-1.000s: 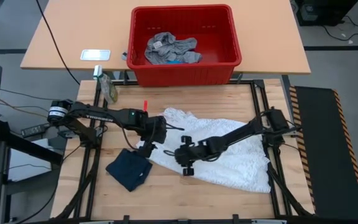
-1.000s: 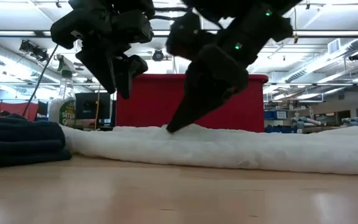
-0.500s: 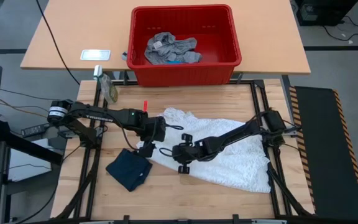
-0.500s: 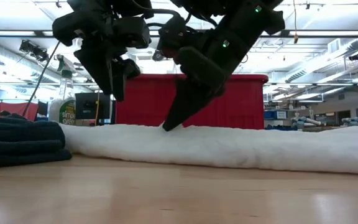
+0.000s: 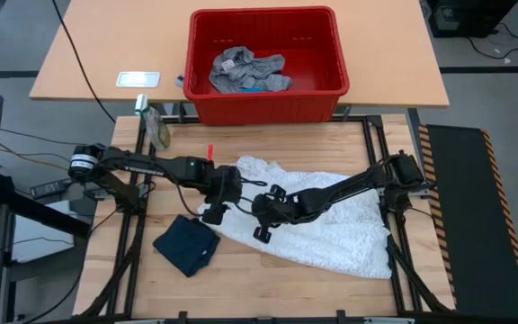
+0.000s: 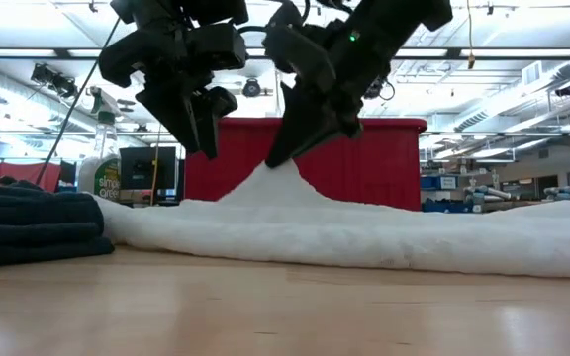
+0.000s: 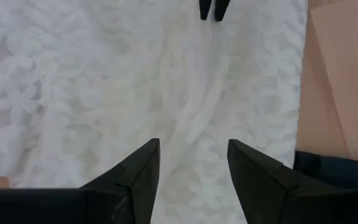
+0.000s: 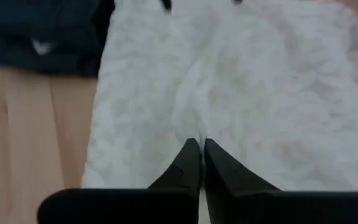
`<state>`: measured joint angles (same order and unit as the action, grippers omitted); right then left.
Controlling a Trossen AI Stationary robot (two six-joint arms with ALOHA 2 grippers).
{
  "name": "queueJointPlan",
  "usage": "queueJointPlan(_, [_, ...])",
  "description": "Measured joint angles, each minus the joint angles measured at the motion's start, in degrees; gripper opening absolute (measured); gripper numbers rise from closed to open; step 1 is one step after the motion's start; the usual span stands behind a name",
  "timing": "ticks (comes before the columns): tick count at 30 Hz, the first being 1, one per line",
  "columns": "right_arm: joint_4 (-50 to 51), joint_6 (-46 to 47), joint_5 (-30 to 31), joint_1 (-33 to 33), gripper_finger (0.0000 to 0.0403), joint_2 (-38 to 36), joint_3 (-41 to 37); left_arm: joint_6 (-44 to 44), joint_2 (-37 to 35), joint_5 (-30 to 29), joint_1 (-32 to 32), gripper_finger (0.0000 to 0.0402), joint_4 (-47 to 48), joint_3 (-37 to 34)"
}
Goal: Fold laundry
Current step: Fold the white dress
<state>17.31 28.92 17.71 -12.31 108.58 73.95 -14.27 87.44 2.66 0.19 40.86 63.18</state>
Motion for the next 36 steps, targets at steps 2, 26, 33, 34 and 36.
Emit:
queueJointPlan(2, [1.1, 2.2, 1.1, 0.1, 0.0013, -1.1, 0.0, -0.2, 0.0, 0.0, 0.0, 0.0192, 0.0, 0.0])
queueJointPlan(26, [6.8, 8.4, 0.6, 3.2, 0.0008, -10.5, -0.3, 6.0, 0.0, 0.0, 1.2, 0.0192, -17.1, -13.0])
queueJointPlan(33, [6.3, 10.1, -2.6, 5.2, 0.0008, -10.5, -0.3, 7.8, 0.0, 0.0, 0.2, 0.0192, -21.6, -13.0])
queueJointPlan(34, [6.1, 10.2, -2.7, 5.4, 0.0008, -10.5, -0.3, 8.0, 0.3, 0.0, 0.2, 0.0192, -22.6, -13.0])
queueJointPlan(36, [5.7, 10.2, -2.8, 5.7, 0.0009, -10.5, -0.3, 8.5, 0.7, 0.0, 0.2, 0.0192, -23.5, -13.0])
